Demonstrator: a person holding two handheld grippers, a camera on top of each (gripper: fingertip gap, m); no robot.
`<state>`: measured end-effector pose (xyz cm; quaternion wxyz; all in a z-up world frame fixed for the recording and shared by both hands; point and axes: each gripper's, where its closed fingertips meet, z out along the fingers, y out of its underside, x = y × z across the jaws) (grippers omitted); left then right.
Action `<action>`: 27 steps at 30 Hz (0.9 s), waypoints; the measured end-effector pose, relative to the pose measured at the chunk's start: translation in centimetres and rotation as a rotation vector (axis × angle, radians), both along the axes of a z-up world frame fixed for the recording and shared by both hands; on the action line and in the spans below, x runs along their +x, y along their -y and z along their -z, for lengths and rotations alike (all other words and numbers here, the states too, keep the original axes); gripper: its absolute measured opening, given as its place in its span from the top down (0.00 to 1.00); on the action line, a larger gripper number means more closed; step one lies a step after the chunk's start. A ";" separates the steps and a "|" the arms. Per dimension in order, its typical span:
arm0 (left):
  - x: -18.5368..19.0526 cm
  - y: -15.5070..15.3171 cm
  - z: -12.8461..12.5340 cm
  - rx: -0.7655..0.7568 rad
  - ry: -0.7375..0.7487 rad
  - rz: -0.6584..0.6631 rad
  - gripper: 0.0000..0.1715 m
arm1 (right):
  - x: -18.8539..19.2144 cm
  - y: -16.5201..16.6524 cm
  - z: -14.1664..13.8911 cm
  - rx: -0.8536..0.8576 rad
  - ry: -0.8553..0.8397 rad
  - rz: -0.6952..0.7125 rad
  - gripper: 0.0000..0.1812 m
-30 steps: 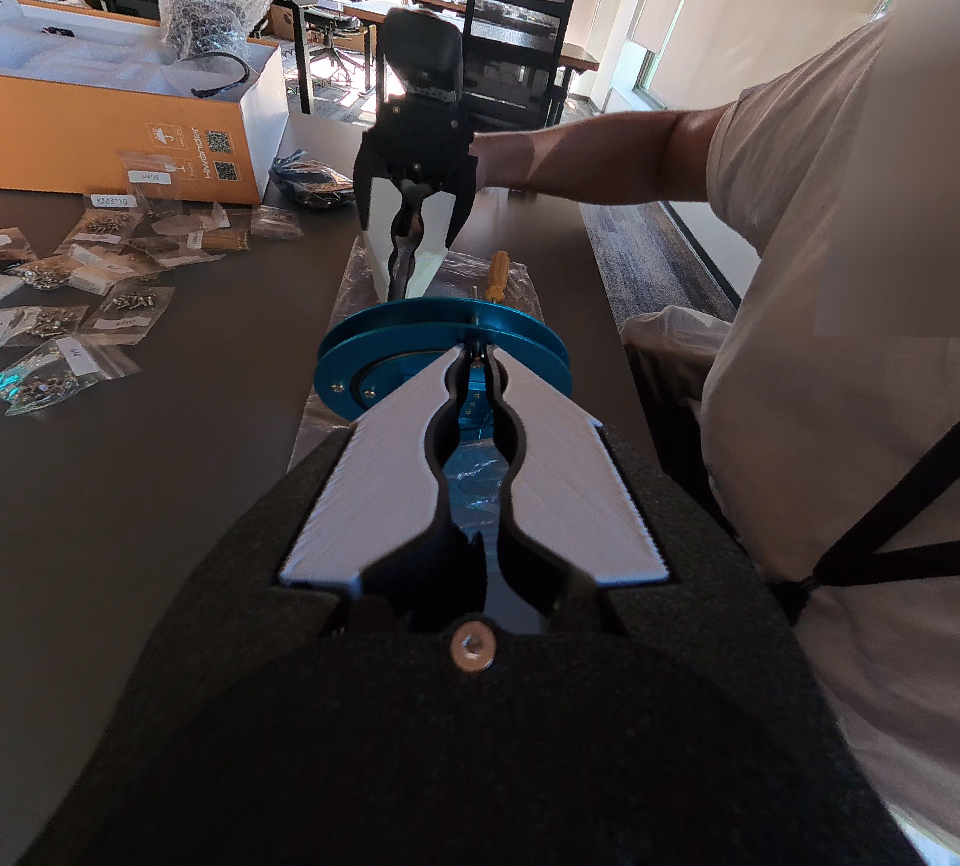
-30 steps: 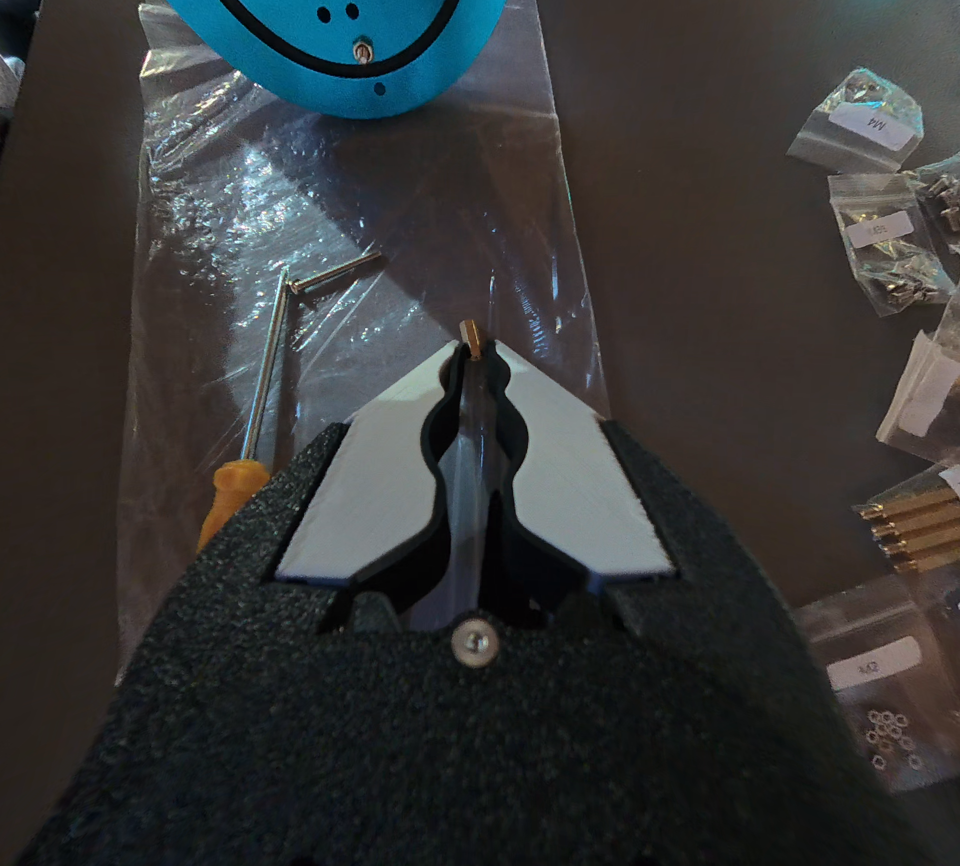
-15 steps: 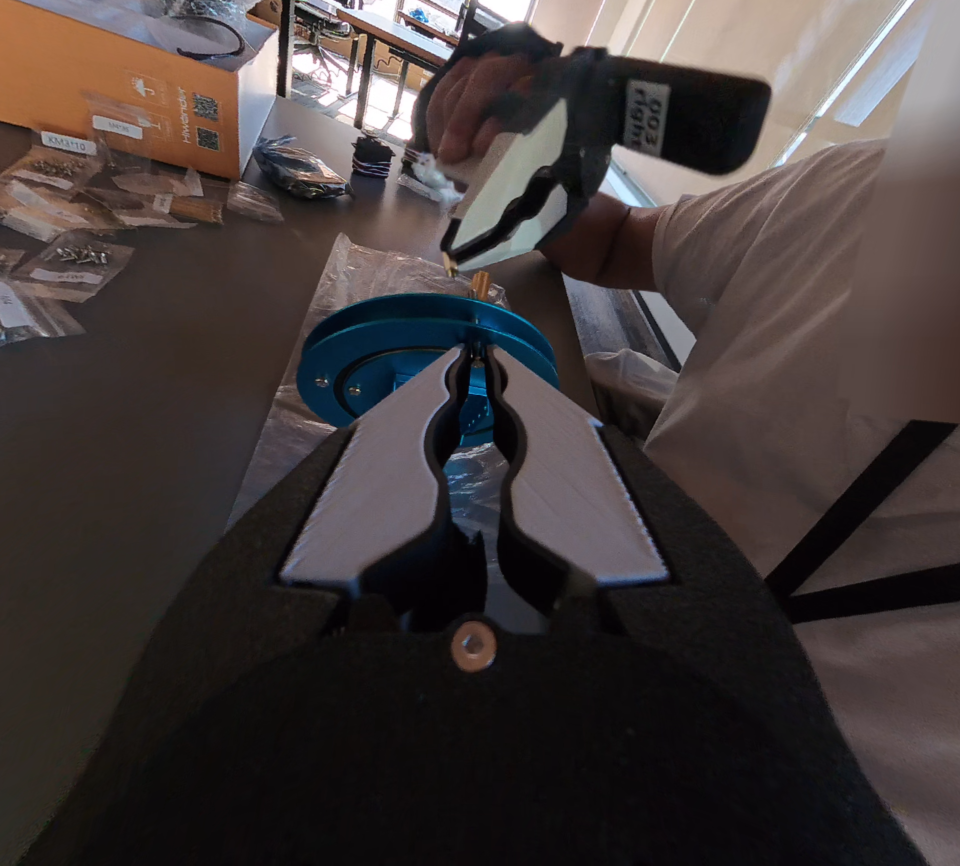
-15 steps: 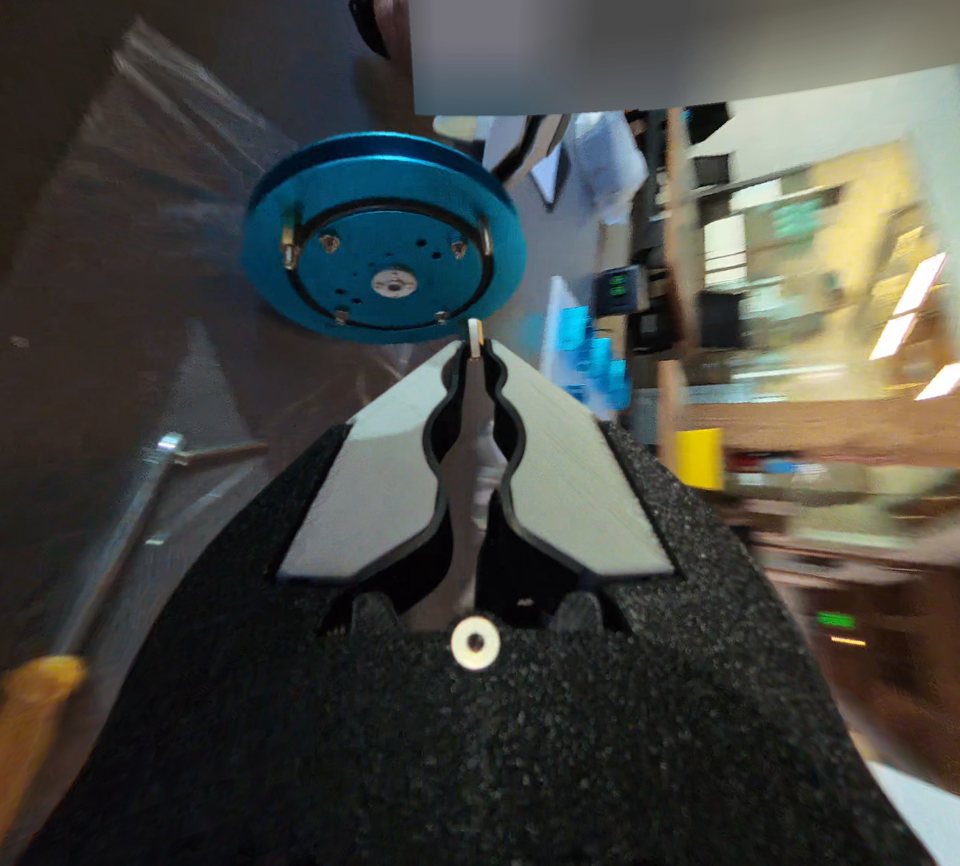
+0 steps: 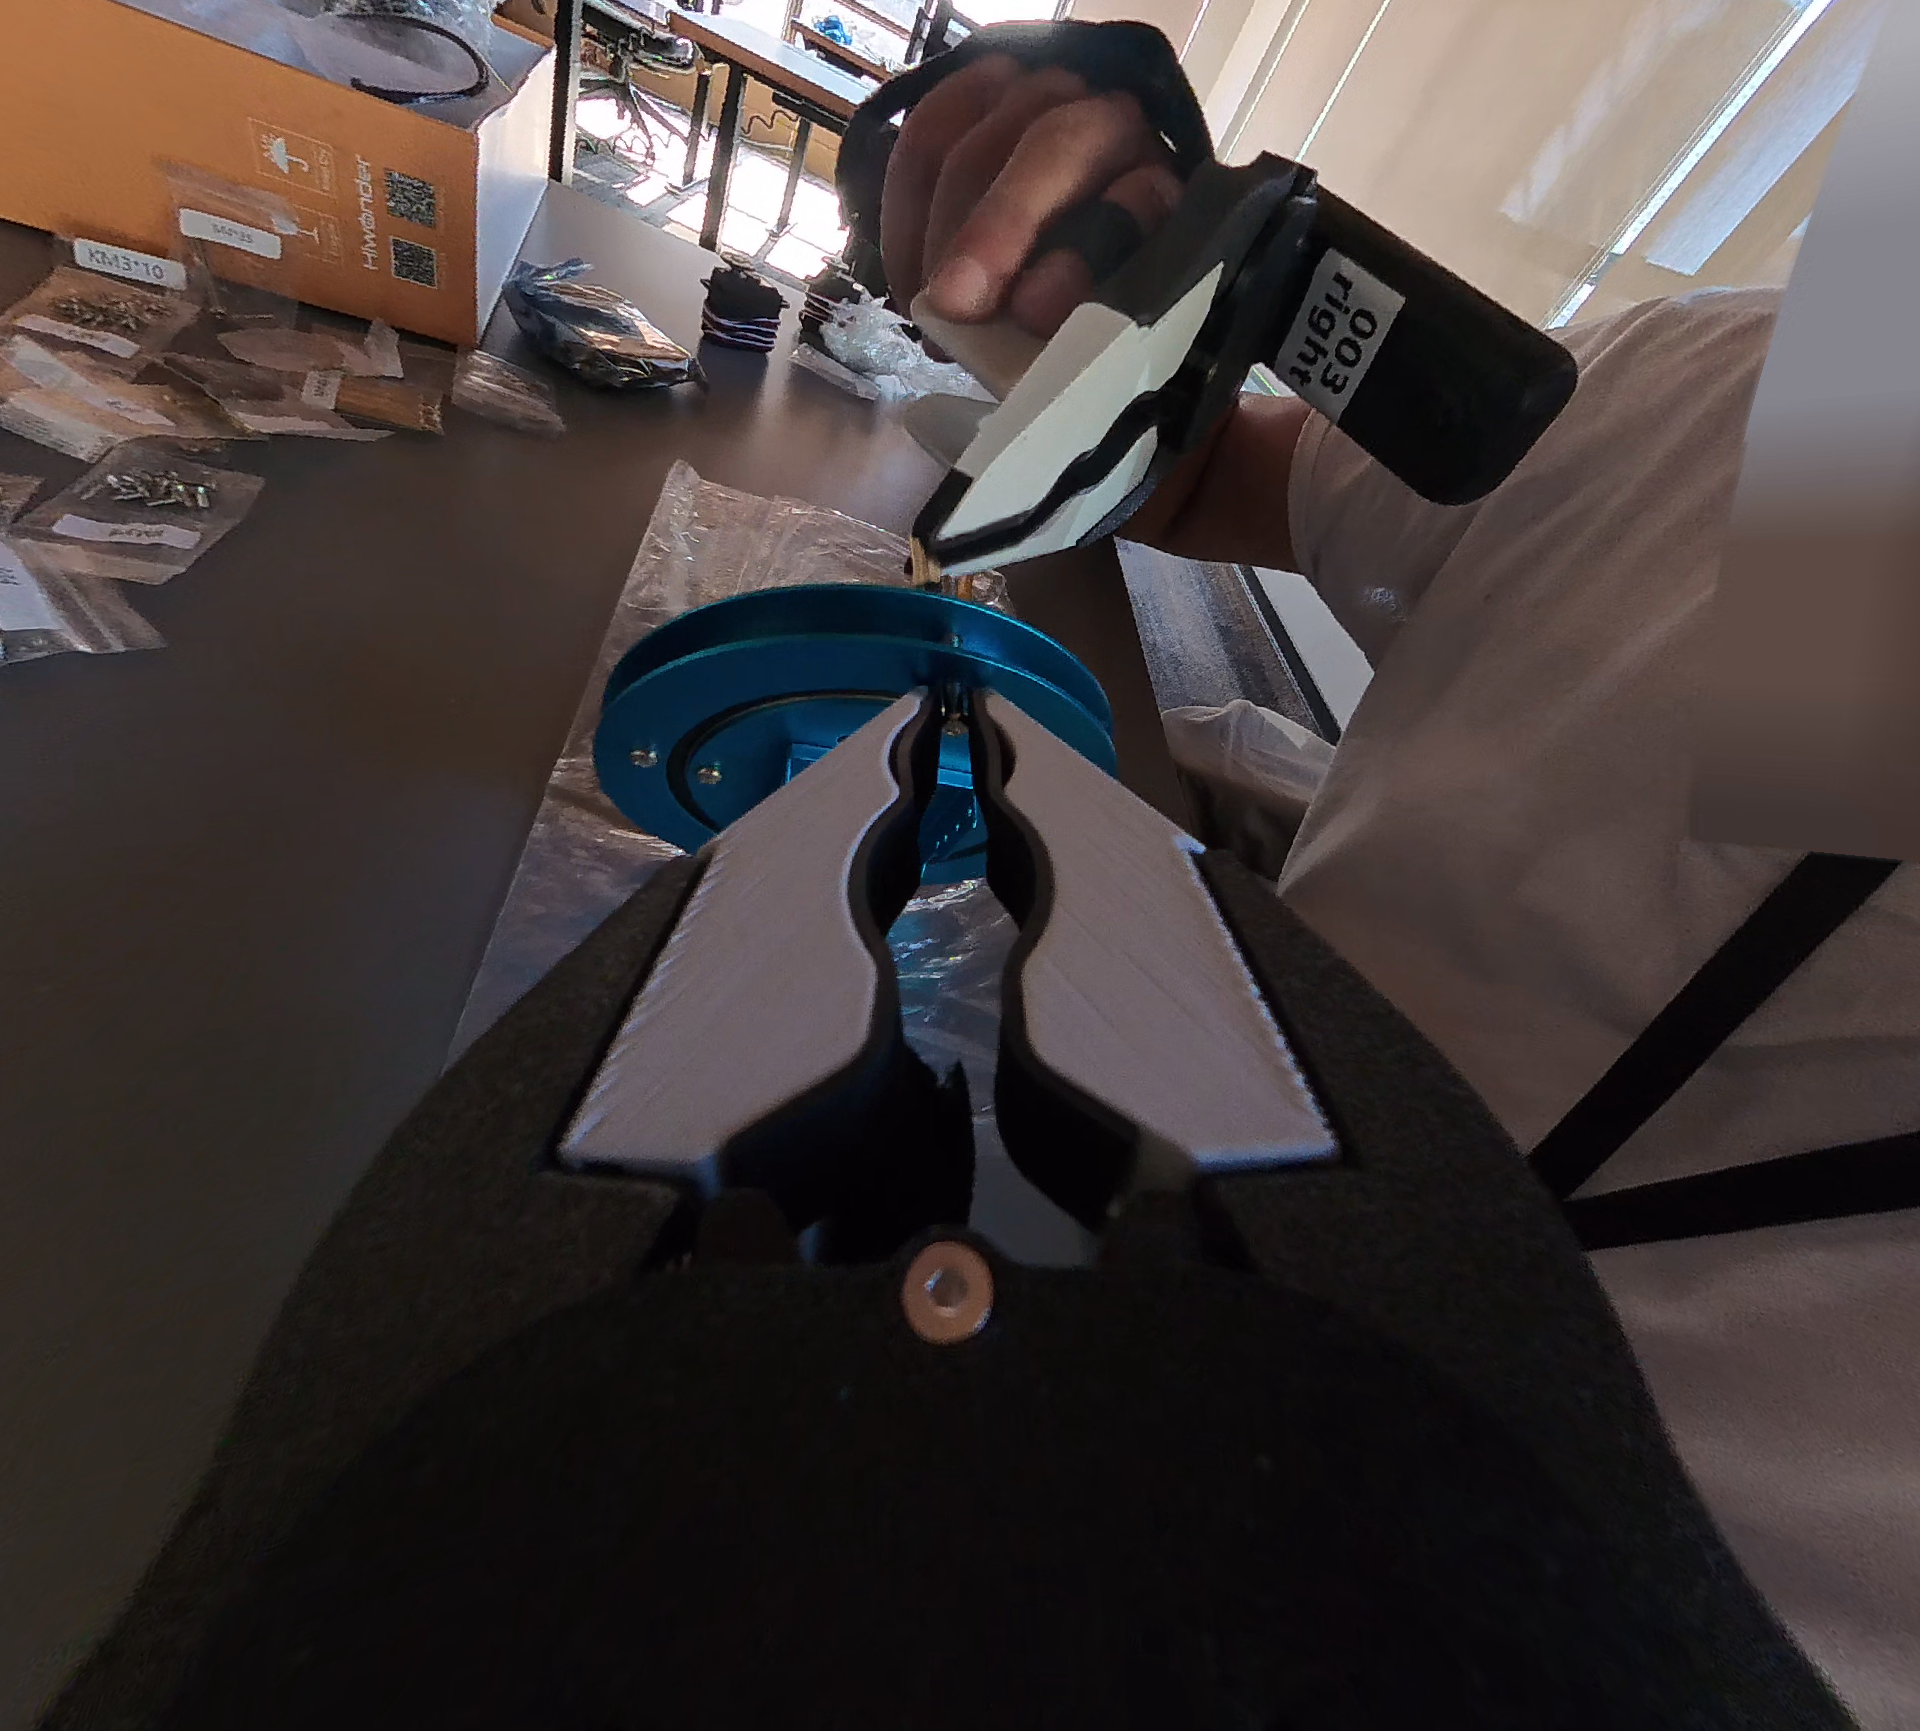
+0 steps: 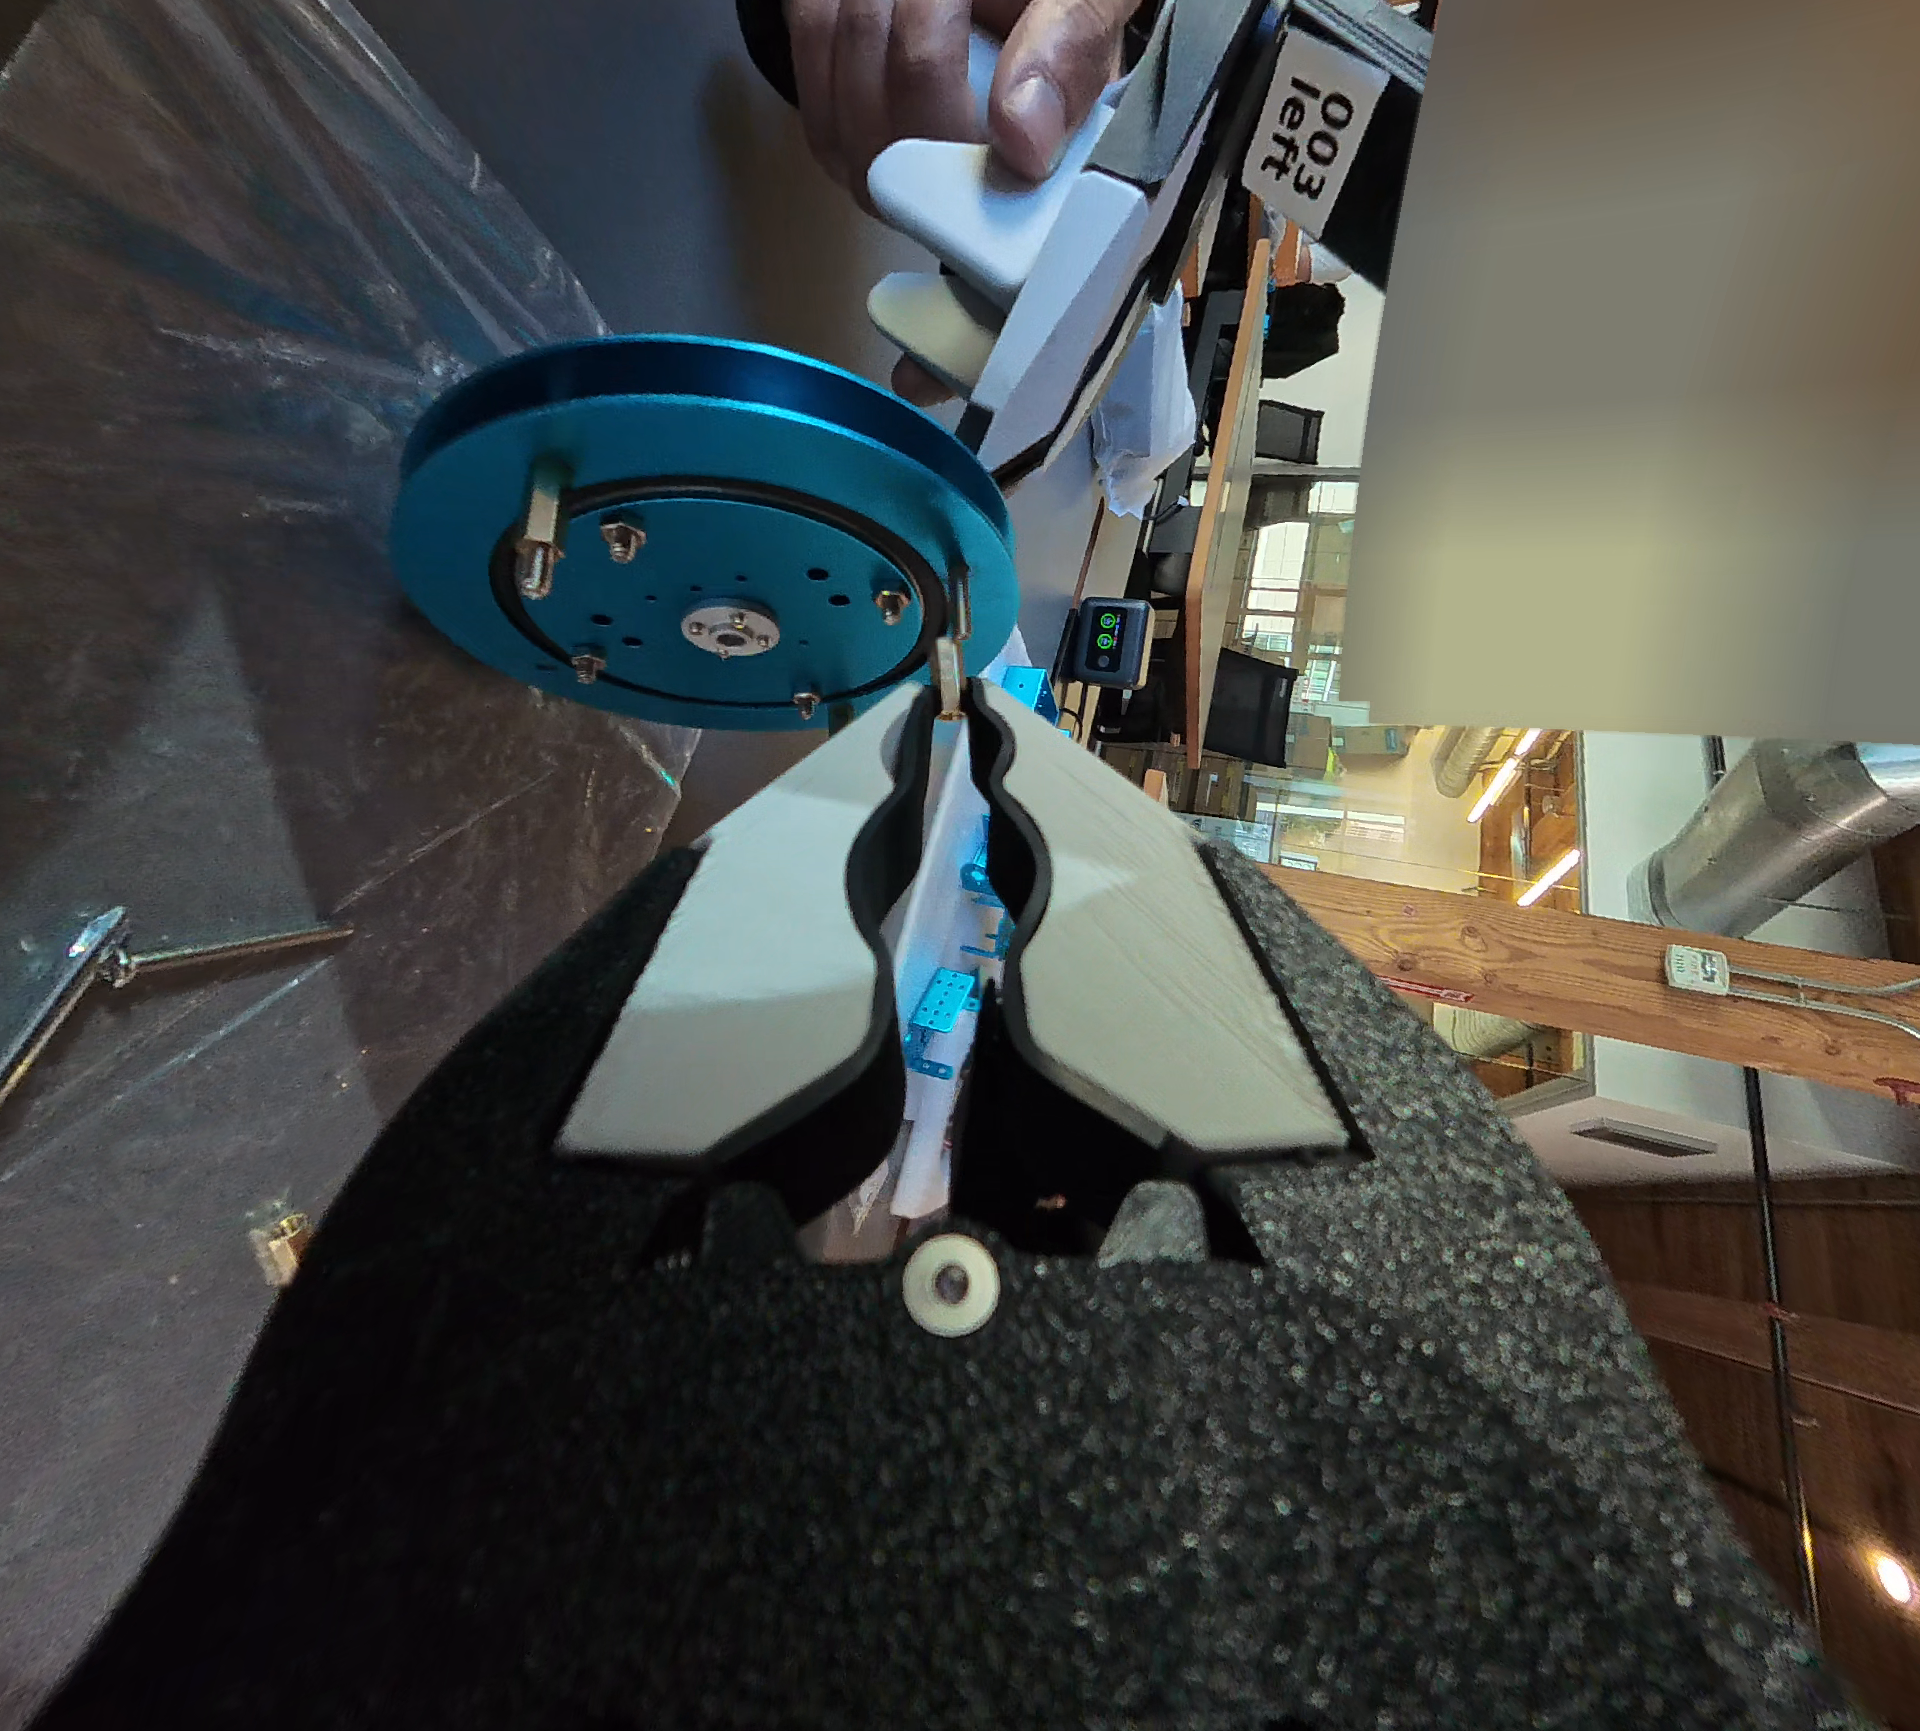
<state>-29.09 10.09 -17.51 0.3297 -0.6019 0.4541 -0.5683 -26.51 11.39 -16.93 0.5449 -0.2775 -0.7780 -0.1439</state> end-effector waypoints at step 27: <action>0.0 -0.1 0.0 0.035 -0.016 -0.018 0.98 | -0.1 0.9 -0.2 -0.206 0.039 0.132 0.97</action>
